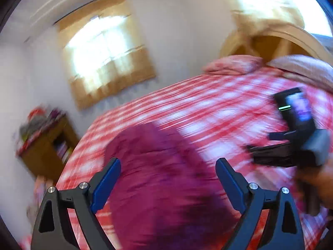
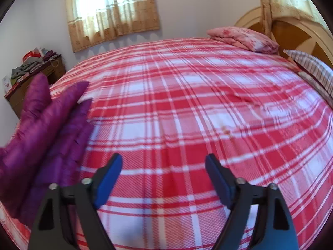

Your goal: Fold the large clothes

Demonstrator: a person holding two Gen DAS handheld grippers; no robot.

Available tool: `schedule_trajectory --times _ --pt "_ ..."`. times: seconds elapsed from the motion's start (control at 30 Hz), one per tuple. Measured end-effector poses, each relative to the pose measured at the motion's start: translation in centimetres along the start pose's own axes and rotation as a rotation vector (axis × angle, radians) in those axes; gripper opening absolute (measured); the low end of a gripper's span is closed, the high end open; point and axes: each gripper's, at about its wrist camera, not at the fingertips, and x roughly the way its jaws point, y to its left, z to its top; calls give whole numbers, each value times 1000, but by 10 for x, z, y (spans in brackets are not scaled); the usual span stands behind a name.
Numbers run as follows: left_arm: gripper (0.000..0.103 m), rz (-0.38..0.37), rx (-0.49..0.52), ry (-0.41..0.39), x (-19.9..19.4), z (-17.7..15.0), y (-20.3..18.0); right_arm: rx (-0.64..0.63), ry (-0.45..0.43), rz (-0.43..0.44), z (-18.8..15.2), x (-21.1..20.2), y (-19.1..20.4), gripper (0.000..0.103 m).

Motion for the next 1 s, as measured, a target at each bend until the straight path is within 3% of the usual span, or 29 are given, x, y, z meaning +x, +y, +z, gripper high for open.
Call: schedule_trajectory --times 0.13,0.2,0.33,0.43,0.6,0.77,0.9,1.0 --pt "93 243 -235 143 43 -8 94 -62 -22 37 35 -21 35 60" --pt "93 329 -336 172 57 -17 129 -108 -37 43 52 -30 63 54" --pt "93 404 -503 228 91 -31 177 -222 -31 55 86 -37 142 49" --pt "93 388 -600 252 106 -40 188 -242 4 58 98 -28 191 47" --pt "93 306 -621 253 125 -41 173 -281 23 51 92 -3 243 46" --pt "93 140 -635 177 136 -36 156 -251 51 -9 65 35 220 43" --pt "93 88 -565 214 157 -27 127 -174 28 -14 44 54 179 43" --pt "93 79 -476 286 180 -31 98 -136 8 13 37 62 163 43"
